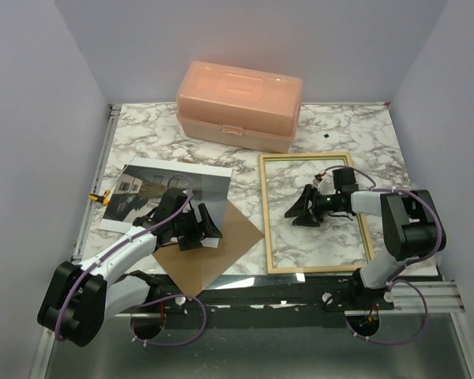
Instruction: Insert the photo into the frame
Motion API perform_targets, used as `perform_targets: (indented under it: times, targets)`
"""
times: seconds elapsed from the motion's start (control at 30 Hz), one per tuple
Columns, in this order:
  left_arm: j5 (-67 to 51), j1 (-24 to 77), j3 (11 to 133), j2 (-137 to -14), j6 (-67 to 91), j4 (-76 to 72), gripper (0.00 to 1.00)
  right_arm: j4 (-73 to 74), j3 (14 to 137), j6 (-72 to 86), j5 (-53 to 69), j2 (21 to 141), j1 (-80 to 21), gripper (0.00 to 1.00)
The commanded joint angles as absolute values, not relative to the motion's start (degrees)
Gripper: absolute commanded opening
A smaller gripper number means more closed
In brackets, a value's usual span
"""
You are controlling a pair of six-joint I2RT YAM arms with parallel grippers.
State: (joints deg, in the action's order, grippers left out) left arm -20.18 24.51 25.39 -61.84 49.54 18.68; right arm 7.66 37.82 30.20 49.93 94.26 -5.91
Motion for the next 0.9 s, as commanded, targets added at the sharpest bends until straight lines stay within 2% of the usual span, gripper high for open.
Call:
perform_targets:
  times: [0.0, 0.13, 0.6, 0.87]
  targets:
    - [-17.80, 24.79, 24.85, -63.17, 47.99, 20.43, 0.82, -5.14, 34.34, 35.72, 58.33, 96.33, -5.80, 0.58]
    - [-18.07, 24.79, 24.83, -63.20, 47.94, 20.37, 0.82, -12.72, 32.43, 40.41, 61.86, 97.74, -5.91, 0.54]
    - [-18.36, 24.79, 25.30, -63.88, 47.65, 20.32, 0.82, -11.86, 35.53, 39.81, 62.35, 98.73, -10.52, 0.41]
    - [-18.25, 24.84, 25.64, -63.81, 47.27, 20.90, 0.81, -7.39, 38.03, 38.02, 58.22, 97.12, -12.39, 0.28]
